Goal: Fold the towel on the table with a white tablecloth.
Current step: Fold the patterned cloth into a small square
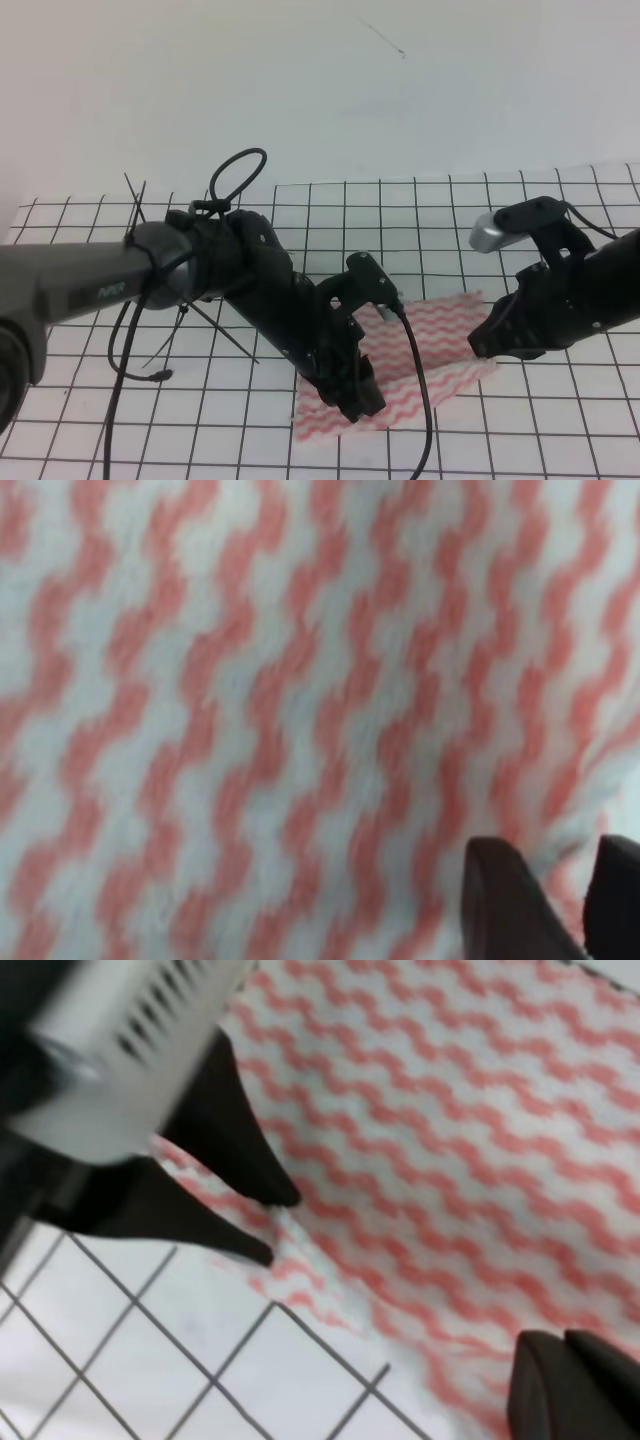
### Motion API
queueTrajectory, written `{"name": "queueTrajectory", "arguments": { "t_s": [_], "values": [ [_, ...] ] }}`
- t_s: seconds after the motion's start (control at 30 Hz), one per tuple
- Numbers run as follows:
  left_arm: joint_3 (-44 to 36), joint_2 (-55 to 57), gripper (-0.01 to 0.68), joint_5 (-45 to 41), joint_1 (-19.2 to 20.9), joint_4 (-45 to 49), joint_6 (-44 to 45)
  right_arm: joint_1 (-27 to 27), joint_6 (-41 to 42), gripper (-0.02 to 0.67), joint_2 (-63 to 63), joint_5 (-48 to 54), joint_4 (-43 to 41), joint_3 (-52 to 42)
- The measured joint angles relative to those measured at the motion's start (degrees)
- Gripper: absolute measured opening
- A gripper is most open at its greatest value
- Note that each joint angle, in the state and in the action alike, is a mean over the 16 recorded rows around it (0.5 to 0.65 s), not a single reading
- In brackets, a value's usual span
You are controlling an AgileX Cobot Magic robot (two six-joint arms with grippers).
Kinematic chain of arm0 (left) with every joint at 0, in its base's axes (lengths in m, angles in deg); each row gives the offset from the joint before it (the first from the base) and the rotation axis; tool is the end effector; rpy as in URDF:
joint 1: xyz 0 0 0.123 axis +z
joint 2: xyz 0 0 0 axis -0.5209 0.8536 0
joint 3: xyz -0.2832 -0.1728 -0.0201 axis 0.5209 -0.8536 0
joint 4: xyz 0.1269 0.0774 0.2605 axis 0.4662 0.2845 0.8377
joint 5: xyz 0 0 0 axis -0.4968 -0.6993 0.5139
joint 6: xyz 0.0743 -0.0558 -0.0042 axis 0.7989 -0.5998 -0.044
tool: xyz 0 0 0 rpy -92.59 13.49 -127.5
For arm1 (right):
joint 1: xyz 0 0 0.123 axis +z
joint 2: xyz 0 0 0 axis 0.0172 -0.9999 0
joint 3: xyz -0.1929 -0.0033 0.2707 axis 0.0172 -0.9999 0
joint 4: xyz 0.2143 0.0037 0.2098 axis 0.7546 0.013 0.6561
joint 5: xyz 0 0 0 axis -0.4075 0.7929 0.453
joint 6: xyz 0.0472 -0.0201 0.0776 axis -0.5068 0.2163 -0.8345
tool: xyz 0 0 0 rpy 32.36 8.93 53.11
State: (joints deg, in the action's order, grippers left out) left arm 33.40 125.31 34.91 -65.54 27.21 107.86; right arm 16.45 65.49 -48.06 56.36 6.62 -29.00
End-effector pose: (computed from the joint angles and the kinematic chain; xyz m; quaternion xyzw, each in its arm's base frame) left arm 0.3520 -0.2936 0.1709 0.5355 0.7923 -0.2551 0.1426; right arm 0.3369 0.1437 0.2095 -0.2642 0.9157 0.2089 0.2190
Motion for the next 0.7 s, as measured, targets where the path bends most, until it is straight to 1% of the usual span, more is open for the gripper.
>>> {"name": "queueTrajectory", "arguments": {
  "t_s": [0.17, 0.27, 0.7],
  "values": [
    [0.6, -0.7, 0.174, -0.1, 0.0, 0.7, -0.2, 0.0, -1.1, -0.001, 0.0, -0.4, -1.1, 0.0],
    [1.0, -0.9, 0.184, -0.2, 0.0, 0.7, 0.4, 0.0, -1.6, -0.001, 0.0, -0.5, -1.6, 0.0],
    [1.8, -0.5, 0.323, -2.3, 0.0, -3.9, 6.9, 0.0, -1.3, -0.001, 0.0, 0.4, -1.6, 0.0]
  ]
}}
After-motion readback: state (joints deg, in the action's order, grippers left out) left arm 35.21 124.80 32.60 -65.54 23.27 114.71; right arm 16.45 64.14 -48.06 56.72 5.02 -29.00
